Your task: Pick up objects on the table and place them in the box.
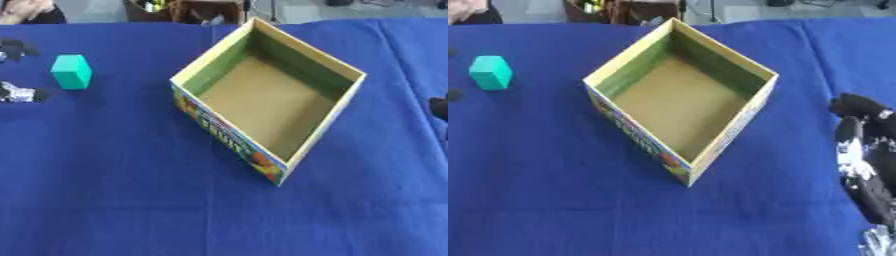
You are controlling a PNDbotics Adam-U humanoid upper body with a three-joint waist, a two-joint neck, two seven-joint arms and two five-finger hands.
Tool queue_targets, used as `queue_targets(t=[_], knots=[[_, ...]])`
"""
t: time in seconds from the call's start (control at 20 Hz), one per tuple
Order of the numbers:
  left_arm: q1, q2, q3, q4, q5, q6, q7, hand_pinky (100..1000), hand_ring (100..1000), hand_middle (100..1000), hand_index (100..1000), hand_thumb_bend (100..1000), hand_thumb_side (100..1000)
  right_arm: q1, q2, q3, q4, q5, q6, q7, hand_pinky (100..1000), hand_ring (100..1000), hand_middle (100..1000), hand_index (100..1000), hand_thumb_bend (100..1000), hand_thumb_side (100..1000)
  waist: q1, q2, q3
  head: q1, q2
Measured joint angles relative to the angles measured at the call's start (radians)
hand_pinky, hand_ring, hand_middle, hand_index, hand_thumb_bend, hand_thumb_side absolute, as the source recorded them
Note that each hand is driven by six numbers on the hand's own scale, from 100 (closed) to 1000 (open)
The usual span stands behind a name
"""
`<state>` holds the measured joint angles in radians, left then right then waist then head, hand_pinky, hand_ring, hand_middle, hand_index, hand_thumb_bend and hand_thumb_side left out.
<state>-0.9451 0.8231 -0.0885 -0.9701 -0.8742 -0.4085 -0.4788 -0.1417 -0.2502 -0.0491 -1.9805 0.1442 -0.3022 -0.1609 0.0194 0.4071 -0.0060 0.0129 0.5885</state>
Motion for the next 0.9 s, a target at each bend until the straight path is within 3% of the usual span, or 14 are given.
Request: queue_targets(t=[0.3, 0.9], knots=[[-0.016, -0.006, -0.009, -0.016, -0.027, 0.012, -0.002, 841, 902, 1000, 1000, 679, 843, 0.0, 0.0, 0.0, 0.0, 0.0, 0.003, 0.003, 831, 798, 628, 789, 100, 597, 0.003, 0.0, -0.005, 0.0, -0.002], [-0.076, -0.015, 0.034, 0.011, -0.174, -0.017, 0.07, 841, 909, 991, 1000, 713, 822, -0.012, 0.004, 0.006, 0.0, 0.006, 0.002, 0.011, 832, 798, 627, 788, 100, 584, 0.016, 0.029, -0.038, 0.017, -0.025]])
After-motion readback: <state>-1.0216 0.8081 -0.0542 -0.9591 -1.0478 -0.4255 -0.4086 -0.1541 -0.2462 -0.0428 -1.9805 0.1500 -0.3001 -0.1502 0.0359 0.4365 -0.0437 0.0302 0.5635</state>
